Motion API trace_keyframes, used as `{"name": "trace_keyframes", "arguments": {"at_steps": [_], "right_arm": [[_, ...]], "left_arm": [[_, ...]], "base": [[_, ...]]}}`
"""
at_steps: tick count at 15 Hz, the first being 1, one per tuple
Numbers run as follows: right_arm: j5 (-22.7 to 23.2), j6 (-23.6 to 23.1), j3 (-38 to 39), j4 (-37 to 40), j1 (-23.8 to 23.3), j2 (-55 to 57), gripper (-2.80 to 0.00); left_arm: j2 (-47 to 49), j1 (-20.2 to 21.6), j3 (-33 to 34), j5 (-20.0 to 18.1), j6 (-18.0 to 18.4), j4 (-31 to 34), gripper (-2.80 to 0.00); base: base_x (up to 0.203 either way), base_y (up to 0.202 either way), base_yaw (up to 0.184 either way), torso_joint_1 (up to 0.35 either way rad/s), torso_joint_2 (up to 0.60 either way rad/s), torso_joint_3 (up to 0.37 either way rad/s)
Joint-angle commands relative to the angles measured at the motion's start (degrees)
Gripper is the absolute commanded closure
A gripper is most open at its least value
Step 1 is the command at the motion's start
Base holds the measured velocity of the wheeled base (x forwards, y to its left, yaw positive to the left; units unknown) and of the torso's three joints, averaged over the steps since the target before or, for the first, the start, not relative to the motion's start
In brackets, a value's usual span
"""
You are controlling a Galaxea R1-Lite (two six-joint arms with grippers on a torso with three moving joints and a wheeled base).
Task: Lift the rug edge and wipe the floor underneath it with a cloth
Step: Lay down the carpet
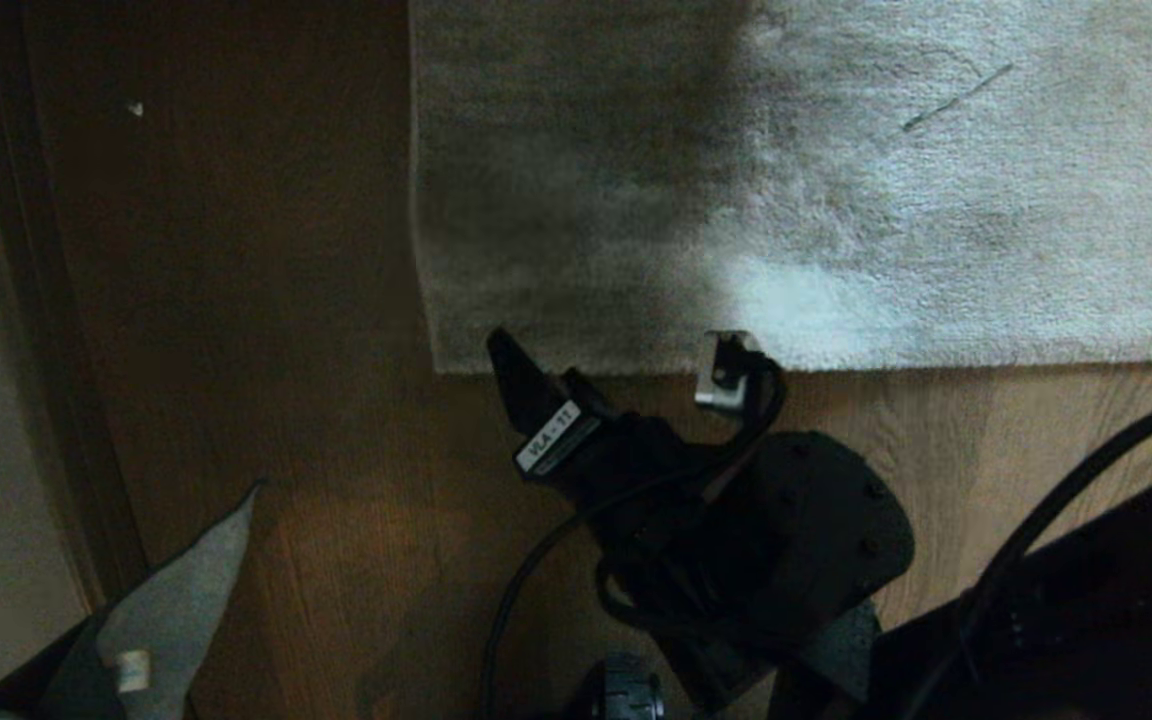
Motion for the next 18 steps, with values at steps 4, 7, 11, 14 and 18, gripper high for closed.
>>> {"name": "trace_keyframes", "arguments": {"at_steps": [4, 7, 11, 14, 18], "right_arm": [[-0.2, 1.0, 0.1, -2.7, 4.5, 5.3, -2.80], [-0.2, 0.9, 1.4, -2.7, 4.3, 5.3, -2.80], [-1.6, 0.7, 4.1, -2.7, 1.3, 4.9, -2.80], [-1.7, 0.3, 6.1, -2.7, -2.4, 3.6, 0.00], [-1.9, 0.0, 13.7, -2.7, -9.0, 1.8, 0.00]], "left_arm": [[0.0, -0.1, 0.0, 0.0, 0.0, 0.0, 0.00], [0.0, -0.1, 0.0, 0.0, 0.0, 0.0, 0.00], [0.0, -0.1, 0.0, 0.0, 0.0, 0.0, 0.00], [0.0, -0.1, 0.0, 0.0, 0.0, 0.0, 0.00], [0.0, 0.0, 0.0, 0.0, 0.0, 0.0, 0.00]], "base": [[0.000, 0.000, 0.000, 0.000, 0.00, 0.000], [0.000, 0.000, 0.000, 0.000, 0.00, 0.000], [0.000, 0.000, 0.000, 0.000, 0.00, 0.000], [0.000, 0.000, 0.000, 0.000, 0.00, 0.000], [0.000, 0.000, 0.000, 0.000, 0.00, 0.000]]}}
